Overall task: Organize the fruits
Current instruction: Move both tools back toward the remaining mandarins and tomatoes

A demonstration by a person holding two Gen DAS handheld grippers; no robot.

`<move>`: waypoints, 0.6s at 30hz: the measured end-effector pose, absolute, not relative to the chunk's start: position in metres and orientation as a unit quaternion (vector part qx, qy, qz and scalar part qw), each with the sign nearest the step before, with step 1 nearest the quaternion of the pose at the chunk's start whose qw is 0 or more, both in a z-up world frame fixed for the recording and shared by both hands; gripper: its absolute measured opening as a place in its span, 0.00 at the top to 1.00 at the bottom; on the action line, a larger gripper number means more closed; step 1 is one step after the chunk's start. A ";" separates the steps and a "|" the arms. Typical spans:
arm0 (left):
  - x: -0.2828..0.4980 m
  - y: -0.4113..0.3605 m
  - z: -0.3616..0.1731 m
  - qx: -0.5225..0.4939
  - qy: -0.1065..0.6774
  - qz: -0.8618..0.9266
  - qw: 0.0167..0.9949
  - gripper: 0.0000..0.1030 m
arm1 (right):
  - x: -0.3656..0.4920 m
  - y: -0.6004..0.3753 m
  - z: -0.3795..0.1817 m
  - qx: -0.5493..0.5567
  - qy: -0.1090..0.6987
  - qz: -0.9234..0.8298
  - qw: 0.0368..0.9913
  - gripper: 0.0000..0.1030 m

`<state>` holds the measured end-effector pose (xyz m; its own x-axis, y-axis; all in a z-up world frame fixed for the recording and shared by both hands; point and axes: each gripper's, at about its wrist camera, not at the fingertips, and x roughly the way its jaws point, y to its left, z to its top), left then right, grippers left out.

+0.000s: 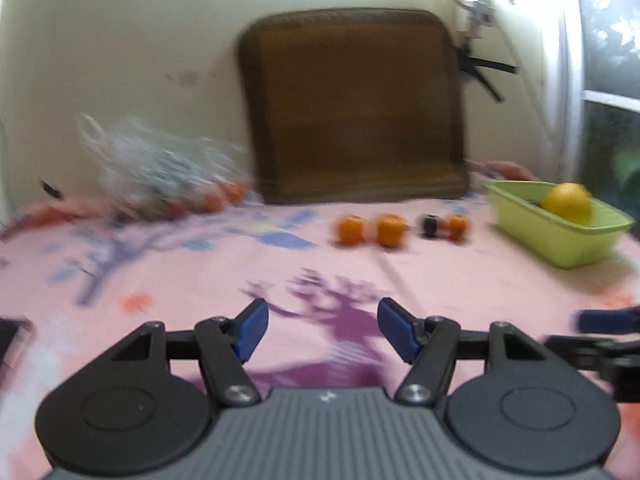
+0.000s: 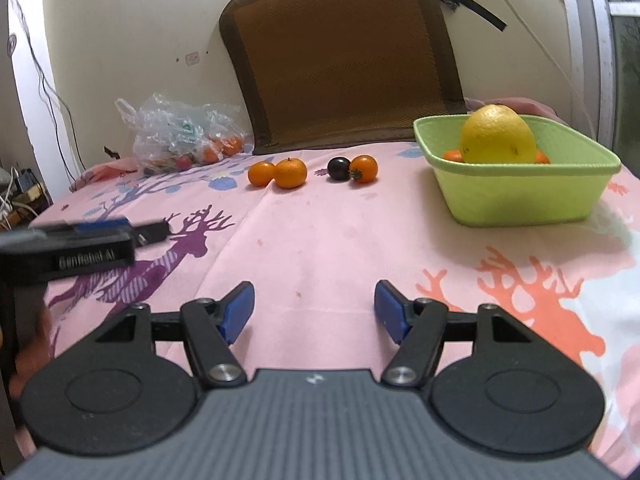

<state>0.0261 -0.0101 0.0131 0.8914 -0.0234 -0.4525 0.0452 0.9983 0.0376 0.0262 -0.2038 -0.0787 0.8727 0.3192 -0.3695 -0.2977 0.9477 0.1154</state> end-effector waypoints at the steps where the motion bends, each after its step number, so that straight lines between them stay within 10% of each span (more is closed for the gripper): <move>1: 0.029 -0.001 0.013 0.019 0.234 -0.010 0.972 0.40 | 0.028 -0.201 -0.078 0.020 0.197 0.161 0.967 0.34; 18: 0.027 0.059 0.015 -0.097 0.199 -0.021 0.975 0.40 | 0.133 -0.094 -0.041 -0.103 0.143 0.205 0.963 0.42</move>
